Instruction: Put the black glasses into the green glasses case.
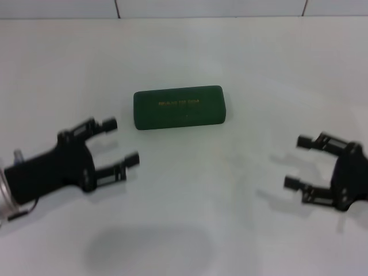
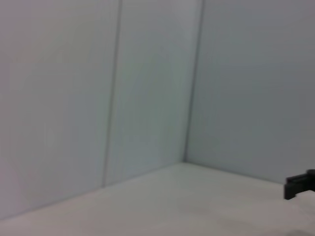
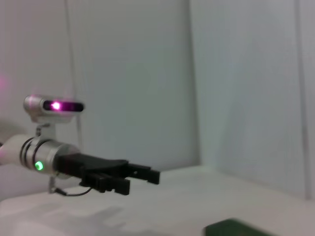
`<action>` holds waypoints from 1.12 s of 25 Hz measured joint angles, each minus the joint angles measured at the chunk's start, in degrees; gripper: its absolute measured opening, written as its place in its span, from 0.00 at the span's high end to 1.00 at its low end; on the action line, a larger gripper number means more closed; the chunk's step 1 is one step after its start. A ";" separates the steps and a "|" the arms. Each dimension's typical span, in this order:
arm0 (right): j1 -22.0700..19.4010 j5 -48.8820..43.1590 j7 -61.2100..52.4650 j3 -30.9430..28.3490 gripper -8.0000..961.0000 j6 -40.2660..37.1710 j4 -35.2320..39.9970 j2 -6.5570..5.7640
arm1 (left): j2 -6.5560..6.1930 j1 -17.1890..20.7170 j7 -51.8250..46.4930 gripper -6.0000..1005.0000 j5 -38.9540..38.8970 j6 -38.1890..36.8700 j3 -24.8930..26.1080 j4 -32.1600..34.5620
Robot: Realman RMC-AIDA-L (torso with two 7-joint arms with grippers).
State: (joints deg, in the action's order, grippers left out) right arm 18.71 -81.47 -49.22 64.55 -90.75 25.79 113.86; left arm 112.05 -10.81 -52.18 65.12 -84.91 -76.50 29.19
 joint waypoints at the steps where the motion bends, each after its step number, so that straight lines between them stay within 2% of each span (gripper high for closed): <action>1: -0.03 -1.31 0.19 0.01 0.15 0.01 -0.21 0.47 | 0.04 0.45 0.11 0.23 1.17 -0.41 0.00 0.00; 5: -0.12 -3.82 1.25 0.08 0.15 0.27 -2.21 1.47 | 0.29 1.72 0.61 0.13 4.58 -1.06 0.04 -0.42; 9: 0.46 -4.01 2.36 -0.02 0.15 0.64 -4.63 1.52 | 0.83 2.44 2.60 0.13 5.91 -0.60 0.06 -0.53; 21: 0.60 -4.27 3.49 0.27 0.15 0.40 -5.01 1.84 | 0.61 2.89 2.40 0.13 7.32 -2.22 2.06 -1.40; 28: 0.12 -4.01 3.65 0.48 0.15 -0.27 -5.08 1.73 | 0.20 7.26 1.44 0.13 8.75 -7.19 6.38 0.86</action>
State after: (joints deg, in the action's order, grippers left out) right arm 18.83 -85.47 -45.57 65.03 -91.02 20.71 115.59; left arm 112.25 -3.55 -50.74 73.88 -92.11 -70.12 30.05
